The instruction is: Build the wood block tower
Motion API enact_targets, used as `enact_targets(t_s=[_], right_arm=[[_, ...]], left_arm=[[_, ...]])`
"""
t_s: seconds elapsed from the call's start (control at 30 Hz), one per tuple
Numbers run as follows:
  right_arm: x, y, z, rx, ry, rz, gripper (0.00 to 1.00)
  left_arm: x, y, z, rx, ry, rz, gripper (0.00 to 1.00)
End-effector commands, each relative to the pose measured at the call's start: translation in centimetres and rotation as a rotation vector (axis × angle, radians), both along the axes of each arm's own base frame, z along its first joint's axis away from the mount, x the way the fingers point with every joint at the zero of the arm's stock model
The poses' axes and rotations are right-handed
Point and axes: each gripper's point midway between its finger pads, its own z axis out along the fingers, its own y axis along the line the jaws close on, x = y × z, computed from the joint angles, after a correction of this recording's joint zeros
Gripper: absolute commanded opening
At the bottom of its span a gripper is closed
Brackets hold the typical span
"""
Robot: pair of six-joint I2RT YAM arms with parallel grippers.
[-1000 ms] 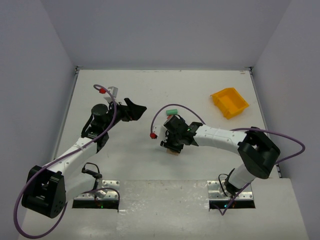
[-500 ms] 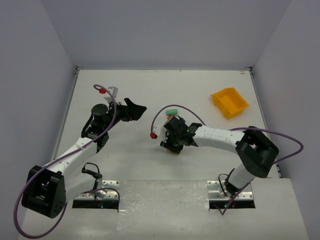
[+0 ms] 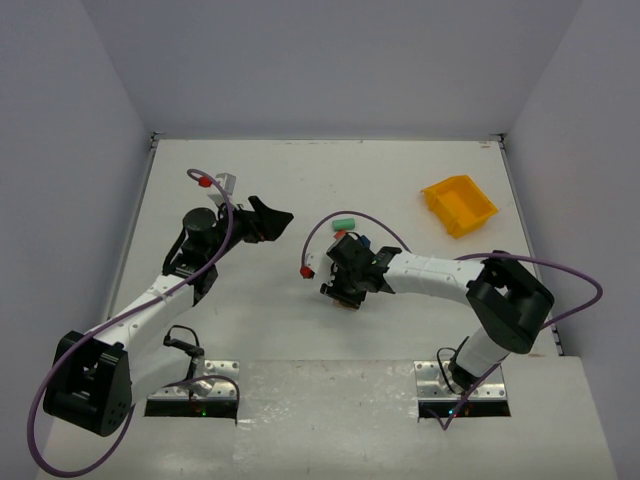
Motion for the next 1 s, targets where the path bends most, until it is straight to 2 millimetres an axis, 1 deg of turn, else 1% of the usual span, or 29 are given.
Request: enact_targets(t_s=[0.0, 0.2, 0.57, 0.7, 0.97], right_arm=[[0.05, 0.78, 0.7, 0.032, -0.004, -0.005, 0.26], [-0.02, 0.7, 0.57, 0.027, -0.001, -0.003, 0.28], [0.01, 0.54, 0.27, 0.013, -0.002, 0.006, 0.38], [0.05, 0.47, 0.27, 0.009, -0.003, 0.004, 0.4], [0.2, 0.55, 0.53, 0.013, -0.01, 0.0, 0.5]], left_arm=[[0.27, 0.27, 1.34, -0.007, -0.059, 0.0, 1.0], [0.26, 0.19, 1.27, -0.008, -0.056, -0.005, 1.0], [0.29, 0.15, 1.23, -0.008, -0.056, -0.007, 1.0], [0.28, 0.1, 1.25, -0.008, -0.056, -0.01, 1.0], [0.26, 0.05, 1.35, -0.01, -0.06, -0.014, 1.0]])
